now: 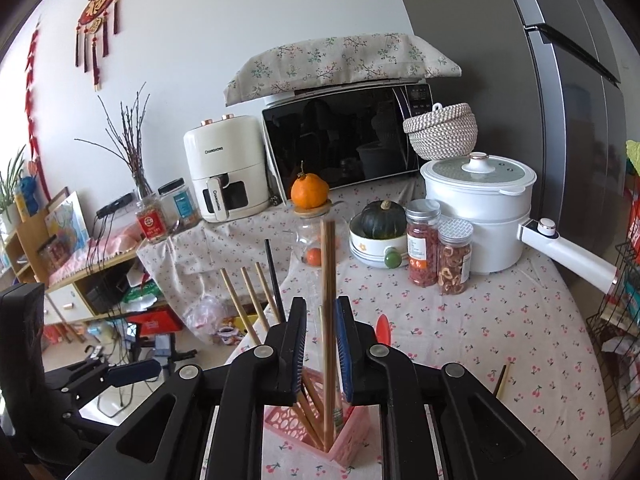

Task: Organize utensils
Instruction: 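Lower the chopstick into the basket with the left tool while the right tool drops its pair in, then move the left tool to the black chopstick on the tablecloth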

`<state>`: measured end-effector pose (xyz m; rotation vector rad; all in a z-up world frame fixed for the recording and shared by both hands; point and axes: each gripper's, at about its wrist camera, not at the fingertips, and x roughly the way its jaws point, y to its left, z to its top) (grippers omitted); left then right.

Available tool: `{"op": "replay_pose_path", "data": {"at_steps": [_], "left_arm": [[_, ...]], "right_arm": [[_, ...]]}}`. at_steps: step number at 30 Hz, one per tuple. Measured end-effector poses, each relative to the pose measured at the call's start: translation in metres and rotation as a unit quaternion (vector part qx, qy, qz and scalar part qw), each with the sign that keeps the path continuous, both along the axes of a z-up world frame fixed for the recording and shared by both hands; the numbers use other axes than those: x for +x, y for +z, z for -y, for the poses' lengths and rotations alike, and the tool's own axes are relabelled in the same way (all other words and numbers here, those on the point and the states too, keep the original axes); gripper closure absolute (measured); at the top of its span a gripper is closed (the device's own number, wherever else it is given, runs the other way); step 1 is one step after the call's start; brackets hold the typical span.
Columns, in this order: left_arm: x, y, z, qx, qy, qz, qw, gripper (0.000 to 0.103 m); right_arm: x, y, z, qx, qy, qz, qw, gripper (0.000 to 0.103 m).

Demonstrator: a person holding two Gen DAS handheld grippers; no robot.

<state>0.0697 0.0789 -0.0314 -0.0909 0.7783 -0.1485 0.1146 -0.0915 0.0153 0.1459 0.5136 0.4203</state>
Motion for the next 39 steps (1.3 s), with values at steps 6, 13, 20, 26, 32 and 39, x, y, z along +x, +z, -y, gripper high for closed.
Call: {"op": "replay_pose_path", "data": {"at_steps": [6, 13, 20, 26, 32, 39], "left_arm": [[-0.001, 0.002, 0.001, 0.001, 0.001, 0.004, 1.0, 0.019], [-0.003, 0.004, 0.007, 0.004, 0.002, 0.01, 0.9999, 0.012], [-0.006, 0.008, 0.02, 0.008, 0.004, 0.016, 0.9998, 0.005], [-0.009, 0.013, 0.044, 0.002, -0.019, 0.021, 0.9996, 0.003], [-0.008, 0.013, 0.084, 0.016, -0.054, 0.016, 0.9983, 0.003], [-0.006, 0.009, 0.145, 0.024, -0.111, -0.003, 0.9935, 0.003]], "right_arm": [[-0.003, 0.006, 0.016, 0.018, -0.008, 0.0, 1.0, 0.053], [-0.01, 0.011, 0.037, 0.017, -0.018, 0.001, 1.0, 0.028], [-0.016, 0.007, 0.066, -0.003, -0.034, -0.006, 0.999, 0.016], [-0.019, -0.005, 0.097, -0.025, -0.047, -0.046, 0.998, 0.013], [-0.022, -0.02, 0.141, -0.025, -0.081, -0.09, 0.992, 0.013], [-0.017, -0.041, 0.188, -0.059, -0.124, -0.154, 0.978, 0.013]]}}
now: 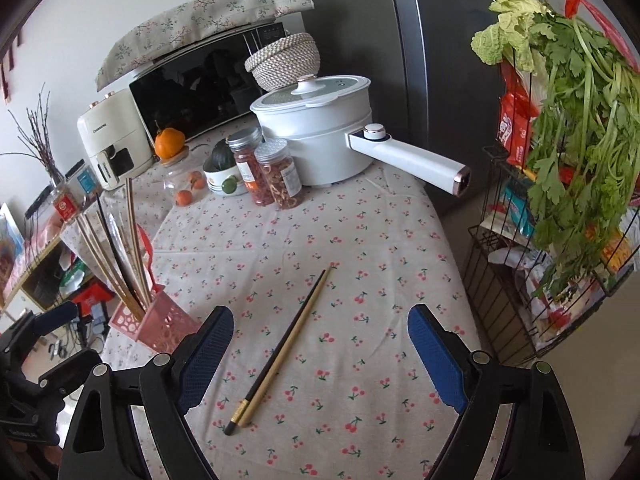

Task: Organize utensils
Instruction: 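Move the left tool to the black chopstick on the tablecloth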

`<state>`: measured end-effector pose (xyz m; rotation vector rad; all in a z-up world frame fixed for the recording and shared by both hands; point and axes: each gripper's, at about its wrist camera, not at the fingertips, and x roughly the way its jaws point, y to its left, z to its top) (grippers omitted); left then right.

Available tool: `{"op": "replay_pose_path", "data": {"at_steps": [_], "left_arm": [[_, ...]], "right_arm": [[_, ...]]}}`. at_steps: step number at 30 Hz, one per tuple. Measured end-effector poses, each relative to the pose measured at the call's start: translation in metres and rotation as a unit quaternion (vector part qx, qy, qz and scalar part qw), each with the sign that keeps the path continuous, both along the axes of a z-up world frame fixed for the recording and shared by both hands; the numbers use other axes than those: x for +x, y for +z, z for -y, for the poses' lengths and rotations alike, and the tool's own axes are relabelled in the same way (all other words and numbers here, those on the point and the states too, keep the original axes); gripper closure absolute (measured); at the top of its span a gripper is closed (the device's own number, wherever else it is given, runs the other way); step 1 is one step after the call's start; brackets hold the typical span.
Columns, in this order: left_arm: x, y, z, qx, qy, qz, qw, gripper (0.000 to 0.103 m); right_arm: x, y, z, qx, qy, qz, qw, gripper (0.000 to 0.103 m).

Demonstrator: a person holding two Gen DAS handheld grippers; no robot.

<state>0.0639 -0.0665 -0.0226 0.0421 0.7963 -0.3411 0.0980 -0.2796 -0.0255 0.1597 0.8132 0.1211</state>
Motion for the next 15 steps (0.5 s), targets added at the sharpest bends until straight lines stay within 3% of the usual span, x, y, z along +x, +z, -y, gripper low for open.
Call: {"op": "replay_pose_path", "data": {"at_steps": [5, 7, 12, 15], "left_arm": [[0.011, -0.012, 0.047, 0.028, -0.041, -0.016, 0.9986, 0.004], [0.021, -0.019, 0.063, 0.04, -0.048, -0.026, 0.9977, 0.013], [0.066, -0.053, 0.09, 0.015, -0.046, -0.11, 0.9927, 0.062], [0.095, -0.078, 0.096, -0.005, -0.02, -0.155, 0.9877, 0.084]], "right_arm": [[0.008, -0.016, 0.03, -0.003, -0.031, -0.054, 0.998, 0.013], [0.013, -0.023, 0.041, 0.002, -0.043, -0.075, 0.996, 0.013], [0.021, -0.038, 0.065, -0.001, -0.069, -0.11, 0.992, 0.013], [0.025, -0.044, 0.075, -0.006, -0.081, -0.121, 0.989, 0.013]]}}
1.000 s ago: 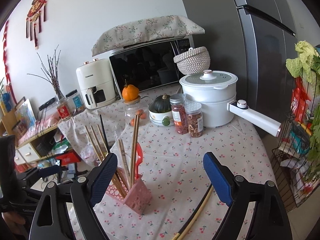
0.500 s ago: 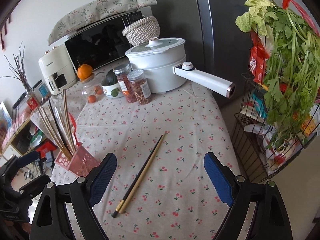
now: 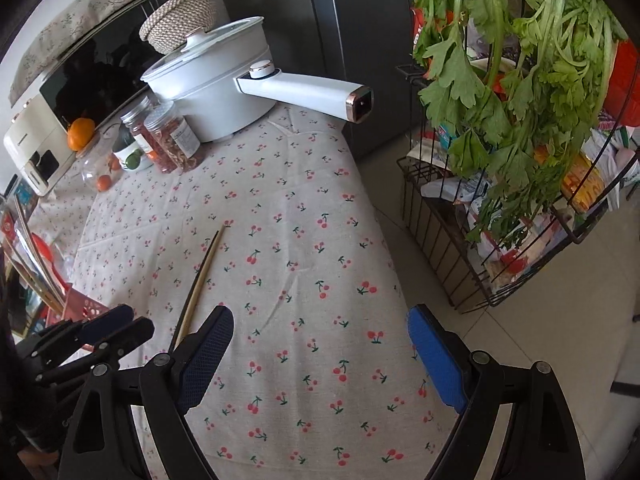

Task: Organize utensils
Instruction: 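Move the left tool to the black chopstick on the tablecloth, then close the left tool on the black chopstick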

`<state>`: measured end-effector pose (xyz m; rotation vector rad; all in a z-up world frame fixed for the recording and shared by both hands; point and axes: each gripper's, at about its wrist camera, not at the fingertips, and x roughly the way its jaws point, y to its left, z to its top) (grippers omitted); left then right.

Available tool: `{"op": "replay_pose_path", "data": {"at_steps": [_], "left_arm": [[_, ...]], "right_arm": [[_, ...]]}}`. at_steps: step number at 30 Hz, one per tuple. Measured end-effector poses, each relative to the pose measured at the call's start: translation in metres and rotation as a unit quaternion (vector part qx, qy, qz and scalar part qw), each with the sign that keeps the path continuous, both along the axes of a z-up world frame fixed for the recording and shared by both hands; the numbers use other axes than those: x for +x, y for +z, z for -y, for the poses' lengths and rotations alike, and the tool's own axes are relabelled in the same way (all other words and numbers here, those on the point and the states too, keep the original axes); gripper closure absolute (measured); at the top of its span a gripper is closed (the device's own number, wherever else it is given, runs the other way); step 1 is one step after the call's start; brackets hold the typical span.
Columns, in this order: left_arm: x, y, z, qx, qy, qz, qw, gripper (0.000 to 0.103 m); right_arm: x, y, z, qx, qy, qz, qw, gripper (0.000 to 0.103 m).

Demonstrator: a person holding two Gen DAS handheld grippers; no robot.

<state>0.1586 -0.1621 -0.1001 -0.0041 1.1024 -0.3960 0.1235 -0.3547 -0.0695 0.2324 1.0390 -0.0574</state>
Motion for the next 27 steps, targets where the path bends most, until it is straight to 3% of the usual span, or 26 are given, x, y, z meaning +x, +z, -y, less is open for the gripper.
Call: {"op": "replay_pose_path", "data": {"at_steps": [6, 14, 27], "left_arm": [[0.029, -0.026, 0.005, 0.003, 0.034, -0.028, 0.999, 0.094], [0.048, -0.046, 0.006, 0.051, 0.039, -0.042, 0.997, 0.096], [0.052, -0.051, 0.008, 0.065, 0.027, -0.045, 0.9965, 0.096]], "right_arm": [[0.004, -0.004, 0.009, 0.011, -0.002, -0.009, 1.0, 0.013], [0.009, -0.005, 0.003, 0.012, 0.009, -0.012, 1.0, 0.013], [0.011, -0.008, 0.002, 0.007, 0.007, -0.017, 1.0, 0.013]]}}
